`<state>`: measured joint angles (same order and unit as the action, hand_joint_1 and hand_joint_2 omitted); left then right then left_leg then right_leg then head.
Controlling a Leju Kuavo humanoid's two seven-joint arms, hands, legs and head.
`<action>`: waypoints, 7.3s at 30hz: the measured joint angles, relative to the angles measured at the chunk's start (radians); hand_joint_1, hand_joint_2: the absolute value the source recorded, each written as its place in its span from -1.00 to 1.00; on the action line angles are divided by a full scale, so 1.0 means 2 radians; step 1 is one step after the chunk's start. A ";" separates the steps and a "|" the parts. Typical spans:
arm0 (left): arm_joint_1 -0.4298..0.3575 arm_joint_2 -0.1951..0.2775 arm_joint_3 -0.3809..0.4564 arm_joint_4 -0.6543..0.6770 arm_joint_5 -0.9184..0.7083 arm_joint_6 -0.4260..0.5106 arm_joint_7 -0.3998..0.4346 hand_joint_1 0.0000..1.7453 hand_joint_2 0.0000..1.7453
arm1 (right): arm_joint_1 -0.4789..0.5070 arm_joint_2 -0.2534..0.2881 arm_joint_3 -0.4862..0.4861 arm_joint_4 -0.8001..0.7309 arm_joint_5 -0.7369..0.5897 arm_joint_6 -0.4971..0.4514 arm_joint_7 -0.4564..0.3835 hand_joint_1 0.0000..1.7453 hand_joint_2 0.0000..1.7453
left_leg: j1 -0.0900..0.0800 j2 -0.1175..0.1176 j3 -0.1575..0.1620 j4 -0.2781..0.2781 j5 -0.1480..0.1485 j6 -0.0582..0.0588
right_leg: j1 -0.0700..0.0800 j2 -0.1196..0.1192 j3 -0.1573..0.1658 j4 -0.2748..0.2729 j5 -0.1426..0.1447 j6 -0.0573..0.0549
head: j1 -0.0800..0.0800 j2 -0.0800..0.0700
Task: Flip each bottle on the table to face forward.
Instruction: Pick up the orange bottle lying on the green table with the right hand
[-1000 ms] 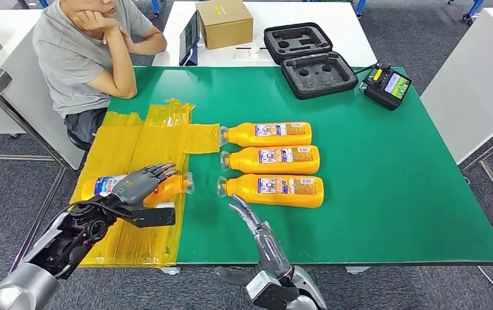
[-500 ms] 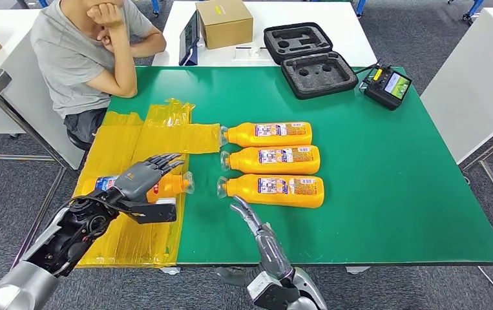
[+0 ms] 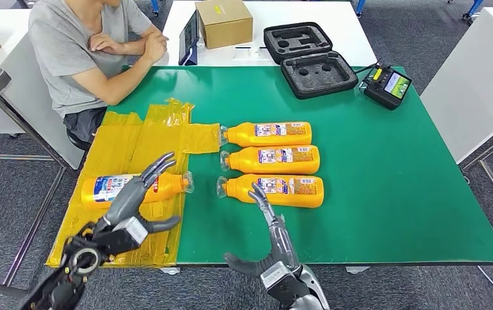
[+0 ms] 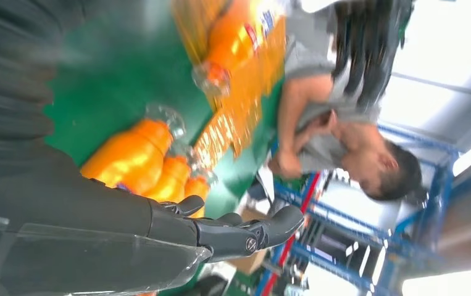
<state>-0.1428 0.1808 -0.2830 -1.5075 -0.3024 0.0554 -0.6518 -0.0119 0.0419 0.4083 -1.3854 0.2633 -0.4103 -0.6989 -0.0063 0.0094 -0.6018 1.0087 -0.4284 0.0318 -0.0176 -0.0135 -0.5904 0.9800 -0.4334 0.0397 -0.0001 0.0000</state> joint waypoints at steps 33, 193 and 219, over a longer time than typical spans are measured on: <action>0.061 -0.124 -0.032 -0.038 0.062 -0.014 -0.024 -1.00 1.00 | -0.001 -0.027 -0.202 0.015 0.240 -0.090 0.032 -1.00 1.00 | 0.000 -0.001 -0.001 0.000 0.000 0.000 | 0.000 0.000 0.000 0.000 0.000 0.000 | 0.000 0.000; -0.010 -0.155 -0.096 -0.041 0.121 0.076 -0.024 -1.00 1.00 | -0.272 0.014 -0.155 0.430 0.151 0.077 0.000 1.00 1.00 | 0.000 0.000 0.002 0.000 0.001 0.001 | 0.000 0.000 0.003 0.000 0.001 0.001 | 0.000 0.000; 0.000 -0.176 -0.075 0.002 0.193 0.160 -0.024 -1.00 1.00 | -0.201 -0.003 -0.081 0.293 0.017 0.024 0.000 1.00 1.00 | 0.000 0.000 0.000 0.000 0.001 0.001 | 0.000 0.000 0.001 0.000 0.001 0.001 | 0.000 0.000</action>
<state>-0.1430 -0.1716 -0.4328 -1.5041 0.0842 0.3763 -0.7004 -0.4130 0.0349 0.2472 -0.7987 0.2976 -0.3614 -0.6992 -0.0072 0.0084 -0.6010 1.0094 -0.4264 0.0340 -0.0181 -0.0143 -0.5880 0.9800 -0.4314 0.0412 -0.0004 0.0000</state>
